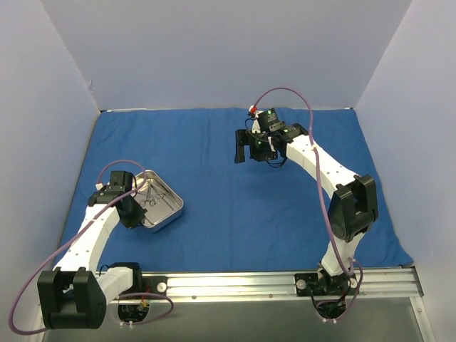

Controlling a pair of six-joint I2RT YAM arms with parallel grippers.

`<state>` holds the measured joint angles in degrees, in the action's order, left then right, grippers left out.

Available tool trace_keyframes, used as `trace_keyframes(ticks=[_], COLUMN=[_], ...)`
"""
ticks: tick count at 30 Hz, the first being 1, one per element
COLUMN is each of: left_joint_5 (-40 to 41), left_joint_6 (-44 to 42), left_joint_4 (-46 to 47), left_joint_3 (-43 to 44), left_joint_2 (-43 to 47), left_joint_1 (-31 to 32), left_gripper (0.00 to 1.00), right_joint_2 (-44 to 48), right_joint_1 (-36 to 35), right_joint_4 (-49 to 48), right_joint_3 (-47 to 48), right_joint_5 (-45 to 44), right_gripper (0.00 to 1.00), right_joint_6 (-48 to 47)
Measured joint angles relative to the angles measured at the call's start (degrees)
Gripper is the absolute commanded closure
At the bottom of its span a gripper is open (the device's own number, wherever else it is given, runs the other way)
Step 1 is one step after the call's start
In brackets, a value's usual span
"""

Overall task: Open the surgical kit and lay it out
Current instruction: Place the container in the surgical kit.

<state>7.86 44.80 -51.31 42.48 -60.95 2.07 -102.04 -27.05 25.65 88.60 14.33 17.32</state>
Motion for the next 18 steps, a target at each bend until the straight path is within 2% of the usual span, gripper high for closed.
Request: trace_keyframes(ticks=[3, 5, 10, 11, 15, 18], left_joint_5=[0.09, 0.15, 0.20, 0.20, -0.09, -0.13], left_joint_6=[0.46, 0.85, 2.01, 1.97, 1.44, -1.01], left_joint_4=[-0.11, -0.28, -0.26, -0.35, -2.40, -3.85], left_joint_3=[0.52, 1.22, 3.34, 3.65, 6.51, 11.04], left_joint_2=[-1.90, -2.67, -2.38, -1.66, 3.04, 4.57], left_joint_1=[-0.35, -0.44, -0.61, -0.44, 0.26, 0.24], left_gripper=[0.85, 0.62, 0.32, 0.06, 0.06, 0.06], right_joint_2=[0.00, 0.00, 0.00, 0.00, 0.00, 0.00], right_joint_1=[0.00, 0.00, 0.00, 0.00, 0.00, 0.00], right_joint_4=[-0.07, -0.11, -0.72, -1.05, -1.16, -1.07], right_joint_3=[0.00, 0.00, -0.26, -0.52, -1.53, -1.60], right_joint_5=[0.07, 0.13, 1.09, 1.22, 1.40, 1.33], right_gripper=[0.11, 0.11, 0.11, 0.11, 0.09, 0.00], right_joint_6=[-0.28, -0.50, -0.52, -0.50, -0.48, -0.28])
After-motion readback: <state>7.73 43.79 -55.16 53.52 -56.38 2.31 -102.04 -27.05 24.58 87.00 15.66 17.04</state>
